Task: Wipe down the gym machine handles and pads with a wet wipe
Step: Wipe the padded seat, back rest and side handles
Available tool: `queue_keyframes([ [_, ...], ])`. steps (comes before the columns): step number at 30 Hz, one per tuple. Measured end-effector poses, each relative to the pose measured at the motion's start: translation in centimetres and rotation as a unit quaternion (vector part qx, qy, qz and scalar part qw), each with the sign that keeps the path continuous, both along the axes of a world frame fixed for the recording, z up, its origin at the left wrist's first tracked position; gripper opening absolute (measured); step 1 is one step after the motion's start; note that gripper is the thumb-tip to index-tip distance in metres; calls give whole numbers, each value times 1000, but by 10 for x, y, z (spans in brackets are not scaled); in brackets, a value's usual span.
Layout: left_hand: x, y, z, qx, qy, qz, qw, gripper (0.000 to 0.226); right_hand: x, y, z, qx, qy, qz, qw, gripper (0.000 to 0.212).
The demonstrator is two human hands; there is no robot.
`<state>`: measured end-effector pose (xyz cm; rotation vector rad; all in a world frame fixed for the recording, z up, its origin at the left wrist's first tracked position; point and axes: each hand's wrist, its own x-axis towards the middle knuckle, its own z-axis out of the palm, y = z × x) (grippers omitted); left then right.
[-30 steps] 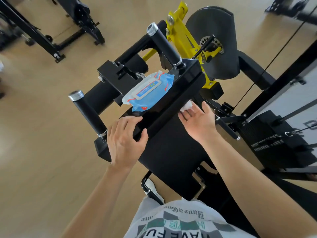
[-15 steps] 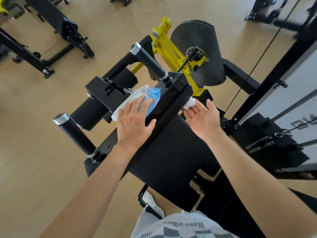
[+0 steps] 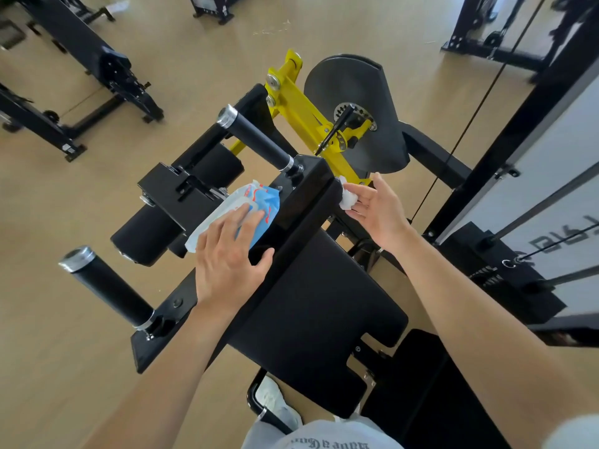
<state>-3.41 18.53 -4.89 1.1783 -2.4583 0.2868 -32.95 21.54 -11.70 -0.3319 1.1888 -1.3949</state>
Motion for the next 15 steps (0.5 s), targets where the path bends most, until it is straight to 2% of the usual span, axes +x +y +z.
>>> queue_keyframes([
  [5,0,0,-1,-4,1,-2,1000,70,-17,-23,11,-18,34,49,998,80],
  [10,1,0,-2,-1,-4,2,1000,69,-18,-45,3,20,18,133,991,84],
  [15,3,-1,-4,-4,-14,0,1000,66,-31,-37,0,24,13,122,992,87],
])
